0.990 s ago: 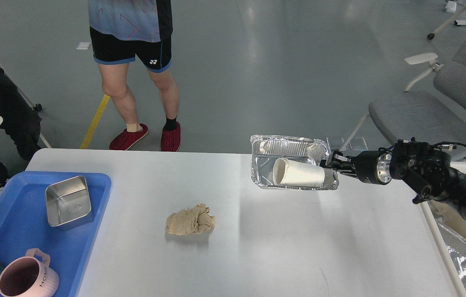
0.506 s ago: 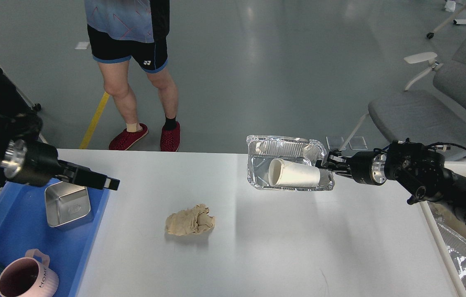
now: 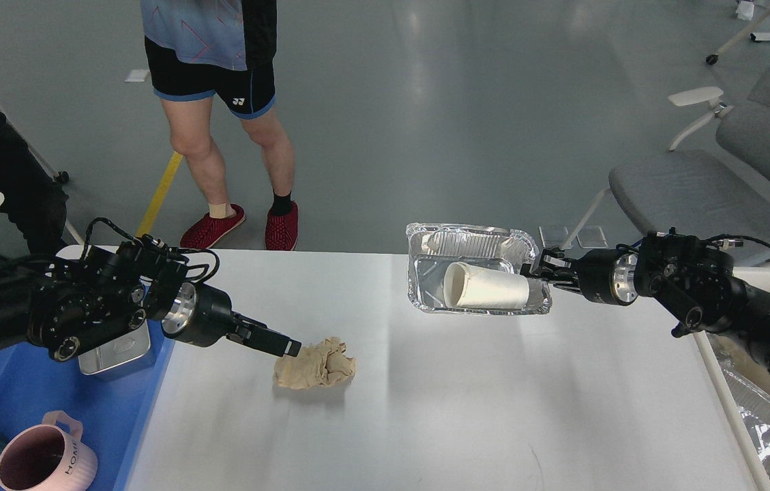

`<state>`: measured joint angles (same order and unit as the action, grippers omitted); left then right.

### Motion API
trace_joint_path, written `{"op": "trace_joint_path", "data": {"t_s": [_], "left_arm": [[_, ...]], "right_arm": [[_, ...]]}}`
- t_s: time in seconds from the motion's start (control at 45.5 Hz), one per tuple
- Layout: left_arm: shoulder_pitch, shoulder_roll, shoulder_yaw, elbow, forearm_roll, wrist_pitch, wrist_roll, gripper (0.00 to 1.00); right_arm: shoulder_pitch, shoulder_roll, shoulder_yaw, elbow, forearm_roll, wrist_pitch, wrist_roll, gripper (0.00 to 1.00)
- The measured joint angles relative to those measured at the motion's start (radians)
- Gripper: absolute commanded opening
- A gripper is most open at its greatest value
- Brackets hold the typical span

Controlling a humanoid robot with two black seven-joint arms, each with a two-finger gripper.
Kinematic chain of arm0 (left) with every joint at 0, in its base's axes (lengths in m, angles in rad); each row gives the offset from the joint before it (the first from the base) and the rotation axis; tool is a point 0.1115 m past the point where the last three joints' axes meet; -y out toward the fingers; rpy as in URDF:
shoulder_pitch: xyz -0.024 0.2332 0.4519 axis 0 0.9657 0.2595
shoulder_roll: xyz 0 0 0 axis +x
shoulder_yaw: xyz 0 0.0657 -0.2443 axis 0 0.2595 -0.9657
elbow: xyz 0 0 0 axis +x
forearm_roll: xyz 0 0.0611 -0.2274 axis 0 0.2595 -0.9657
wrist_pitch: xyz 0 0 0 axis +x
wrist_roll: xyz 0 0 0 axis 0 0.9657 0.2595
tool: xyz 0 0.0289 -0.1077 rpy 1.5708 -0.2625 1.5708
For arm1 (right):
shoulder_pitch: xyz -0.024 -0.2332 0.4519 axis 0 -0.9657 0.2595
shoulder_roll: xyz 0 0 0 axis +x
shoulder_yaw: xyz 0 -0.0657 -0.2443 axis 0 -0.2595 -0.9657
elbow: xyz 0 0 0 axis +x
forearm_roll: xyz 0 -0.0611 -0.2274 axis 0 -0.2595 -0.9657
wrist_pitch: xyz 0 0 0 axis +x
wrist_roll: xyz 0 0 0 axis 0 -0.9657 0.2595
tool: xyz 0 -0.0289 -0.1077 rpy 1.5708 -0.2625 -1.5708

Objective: Tidy desktop
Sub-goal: 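Grasp the crumpled beige paper with the left gripper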

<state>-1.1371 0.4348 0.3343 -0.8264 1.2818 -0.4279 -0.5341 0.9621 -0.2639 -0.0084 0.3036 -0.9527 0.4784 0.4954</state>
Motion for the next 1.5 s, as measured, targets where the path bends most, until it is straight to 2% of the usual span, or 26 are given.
{"op": "trace_joint_path", "data": {"t_s": [0.286, 0.66, 0.99, 1.078, 1.166, 1.32, 1.386, 1.429, 1.495], "left_arm": [[0.064, -0.115, 0.004, 0.092, 0.001, 0.031, 0.003, 0.96], [0.120, -0.148, 0.010, 0.161, -0.001, 0.043, 0.003, 0.96], [0.182, -0.266, 0.004, 0.297, -0.020, 0.085, 0.001, 0.95], [0.190, -0.290, 0.008, 0.314, -0.032, 0.093, 0.001, 0.81], [0.198, -0.307, 0.011, 0.331, -0.037, 0.096, 0.001, 0.51], [0.201, -0.329, 0.021, 0.363, -0.032, 0.090, -0.002, 0.20], [0.197, -0.332, 0.027, 0.370, -0.031, 0.085, -0.005, 0.11], [0.194, -0.332, 0.033, 0.372, -0.031, 0.082, -0.006, 0.02], [0.192, -0.329, 0.042, 0.374, -0.031, 0.079, -0.007, 0.00]], "right_arm": [[0.017, 0.001, -0.001, 0.001, 0.002, 0.007, -0.001, 0.00], [0.031, -0.017, 0.001, 0.005, 0.002, 0.017, 0.000, 0.00], [0.034, -0.035, 0.002, 0.007, 0.002, 0.020, 0.000, 0.00], [0.034, -0.037, 0.002, 0.007, 0.002, 0.020, 0.000, 0.00], [0.033, -0.037, 0.002, 0.007, 0.002, 0.020, 0.000, 0.00], [0.032, -0.037, 0.002, 0.005, 0.002, 0.019, 0.000, 0.00], [0.031, -0.037, 0.002, 0.005, 0.002, 0.019, 0.000, 0.00], [0.031, -0.037, 0.002, 0.005, 0.002, 0.019, 0.000, 0.00], [0.030, -0.037, 0.002, 0.004, 0.002, 0.019, 0.000, 0.00]]}}
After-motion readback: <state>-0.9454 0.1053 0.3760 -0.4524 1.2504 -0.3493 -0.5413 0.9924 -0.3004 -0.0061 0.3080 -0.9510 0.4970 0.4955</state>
